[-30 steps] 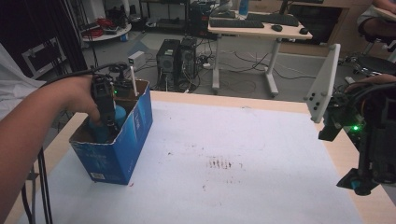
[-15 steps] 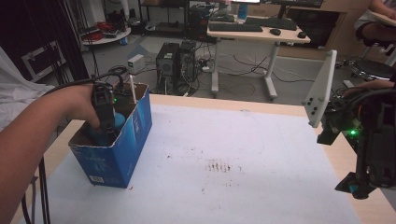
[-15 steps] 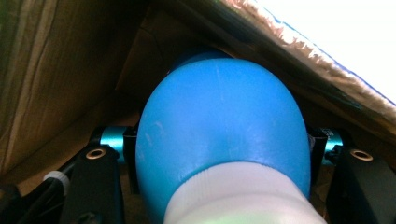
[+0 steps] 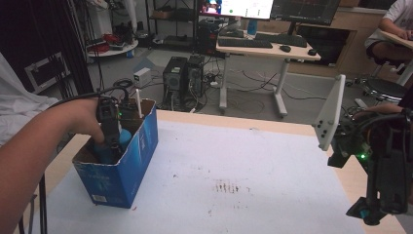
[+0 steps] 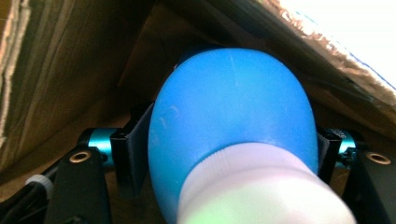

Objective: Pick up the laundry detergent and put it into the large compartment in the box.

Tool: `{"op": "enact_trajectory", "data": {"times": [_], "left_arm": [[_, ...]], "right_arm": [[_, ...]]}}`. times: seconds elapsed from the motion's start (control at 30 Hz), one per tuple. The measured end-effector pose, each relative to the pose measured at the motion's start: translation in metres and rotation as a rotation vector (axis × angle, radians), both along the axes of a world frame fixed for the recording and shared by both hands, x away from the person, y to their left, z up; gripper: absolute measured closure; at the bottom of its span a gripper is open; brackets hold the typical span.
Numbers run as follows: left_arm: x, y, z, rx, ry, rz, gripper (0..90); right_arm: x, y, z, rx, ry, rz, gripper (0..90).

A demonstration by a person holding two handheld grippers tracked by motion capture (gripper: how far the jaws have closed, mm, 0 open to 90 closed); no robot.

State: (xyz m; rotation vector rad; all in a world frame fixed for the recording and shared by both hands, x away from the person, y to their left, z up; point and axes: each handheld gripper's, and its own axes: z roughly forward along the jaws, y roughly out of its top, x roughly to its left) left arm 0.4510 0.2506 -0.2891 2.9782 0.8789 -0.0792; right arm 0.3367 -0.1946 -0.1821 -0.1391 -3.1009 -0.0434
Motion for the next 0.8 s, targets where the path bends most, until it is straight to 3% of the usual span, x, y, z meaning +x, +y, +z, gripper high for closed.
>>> {"op": "enact_trajectory", "data": {"times": [0.4,0.8], "left_arm": [[0.001,0.001,0.005,-0.008,-0.007,-0.001,28.1],[0.000,0.002,0.024,-0.002,-0.014,0.000,25.6]], "right_arm": [[0.003,0.003,-0.002,-0.001,0.007,0.000,2.6],[0.007,0.002,-0.006,0.003,0.015,0.008,2.6]]}}
